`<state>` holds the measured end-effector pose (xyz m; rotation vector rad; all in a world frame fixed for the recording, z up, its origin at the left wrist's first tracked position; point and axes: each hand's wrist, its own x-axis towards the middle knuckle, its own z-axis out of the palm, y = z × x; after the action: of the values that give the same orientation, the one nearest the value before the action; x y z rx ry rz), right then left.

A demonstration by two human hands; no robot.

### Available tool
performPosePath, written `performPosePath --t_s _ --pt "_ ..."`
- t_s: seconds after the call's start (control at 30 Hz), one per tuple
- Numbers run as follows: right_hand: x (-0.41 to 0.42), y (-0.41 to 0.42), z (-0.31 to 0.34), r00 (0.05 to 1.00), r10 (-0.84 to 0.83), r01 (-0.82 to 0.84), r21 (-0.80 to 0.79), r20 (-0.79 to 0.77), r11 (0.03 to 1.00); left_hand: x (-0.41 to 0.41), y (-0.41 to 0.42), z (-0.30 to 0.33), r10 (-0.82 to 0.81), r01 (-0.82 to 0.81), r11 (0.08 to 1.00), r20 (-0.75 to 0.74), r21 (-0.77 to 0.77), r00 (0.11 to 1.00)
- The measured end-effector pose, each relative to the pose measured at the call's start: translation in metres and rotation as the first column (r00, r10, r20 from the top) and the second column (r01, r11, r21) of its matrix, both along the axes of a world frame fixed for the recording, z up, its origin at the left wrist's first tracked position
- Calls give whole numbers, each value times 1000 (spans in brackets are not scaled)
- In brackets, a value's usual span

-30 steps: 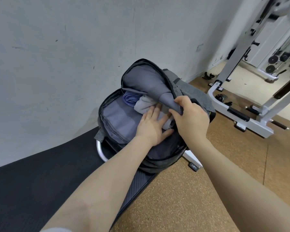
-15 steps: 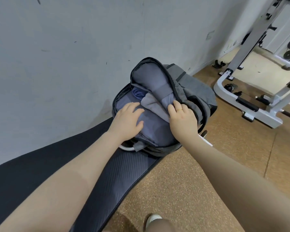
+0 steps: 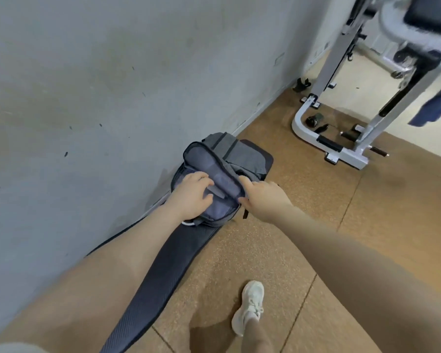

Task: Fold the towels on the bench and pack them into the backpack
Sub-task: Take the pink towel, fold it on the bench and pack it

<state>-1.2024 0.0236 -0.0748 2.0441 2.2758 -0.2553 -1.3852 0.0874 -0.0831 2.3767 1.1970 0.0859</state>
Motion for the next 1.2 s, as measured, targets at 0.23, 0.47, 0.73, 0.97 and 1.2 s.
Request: performPosePath --t_s 0.23,0.47,0.73,0.97,1.2 --pt "112 -55 51 937 -310 314 -1 -159 950 116 -20 70 -161 160 987 92 23 983" --pt "301 -97 77 925 -373 369 -60 -72 928 319 -52 84 -194 212 975 218 -62 957" --pt "532 -120 112 812 -558 559 -43 -172 828 546 -69 107 -147 176 980 254 -95 956" --pt "670 -84 76 751 -631 638 -31 -196 769 706 -5 95 -276 300 952 247 -66 929" --pt "830 9 87 654 -684 735 55 -325 676 901 101 87 -363 401 910 268 -105 893"
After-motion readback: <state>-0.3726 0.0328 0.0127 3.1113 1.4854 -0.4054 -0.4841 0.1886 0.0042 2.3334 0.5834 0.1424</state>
